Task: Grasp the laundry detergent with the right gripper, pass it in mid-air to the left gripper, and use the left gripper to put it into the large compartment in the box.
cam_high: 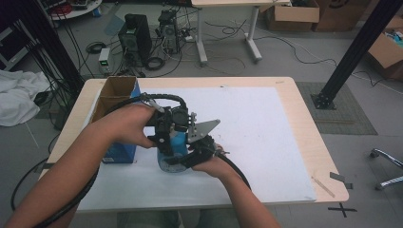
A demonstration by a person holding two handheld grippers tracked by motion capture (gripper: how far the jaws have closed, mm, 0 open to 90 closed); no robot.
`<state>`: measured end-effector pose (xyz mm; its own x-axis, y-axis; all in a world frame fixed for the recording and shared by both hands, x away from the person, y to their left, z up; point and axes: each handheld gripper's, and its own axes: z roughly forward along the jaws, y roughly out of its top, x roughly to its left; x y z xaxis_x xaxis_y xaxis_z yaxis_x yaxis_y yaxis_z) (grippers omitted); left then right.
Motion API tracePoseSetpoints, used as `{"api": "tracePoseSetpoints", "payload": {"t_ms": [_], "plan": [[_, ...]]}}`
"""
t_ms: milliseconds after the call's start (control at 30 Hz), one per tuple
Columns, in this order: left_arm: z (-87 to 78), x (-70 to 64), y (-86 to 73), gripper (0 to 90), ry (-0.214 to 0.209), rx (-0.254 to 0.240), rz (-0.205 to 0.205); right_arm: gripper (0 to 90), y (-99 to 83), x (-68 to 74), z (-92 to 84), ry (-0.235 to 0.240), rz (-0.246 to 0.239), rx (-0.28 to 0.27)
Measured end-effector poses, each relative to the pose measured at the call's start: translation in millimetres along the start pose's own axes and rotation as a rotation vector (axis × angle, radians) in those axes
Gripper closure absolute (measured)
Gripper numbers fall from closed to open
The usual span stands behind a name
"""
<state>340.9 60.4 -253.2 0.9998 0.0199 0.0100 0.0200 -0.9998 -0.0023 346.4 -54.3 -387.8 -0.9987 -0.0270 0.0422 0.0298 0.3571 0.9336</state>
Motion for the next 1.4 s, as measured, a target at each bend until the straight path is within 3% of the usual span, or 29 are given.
{"api": "tracePoseSetpoints", "payload": {"t_ms": [667,1167,1400], "plan": [[0.5,-1.4,0.3,38.5,0.014,0.021,0.007,44.6,-0.1,0.0,2.6,0.003,0.000,-0.006],[-3.0,-3.6,0.2,39.0,0.014,0.011,-0.009,43.0,2.3,2.7,-0.6,-0.002,-0.020,-0.006],[-3.6,-2.8,-0.9,39.0,-0.006,0.011,-0.022,34.2,2.8,3.7,-6.8,-0.018,-0.031,-0.007]]}}
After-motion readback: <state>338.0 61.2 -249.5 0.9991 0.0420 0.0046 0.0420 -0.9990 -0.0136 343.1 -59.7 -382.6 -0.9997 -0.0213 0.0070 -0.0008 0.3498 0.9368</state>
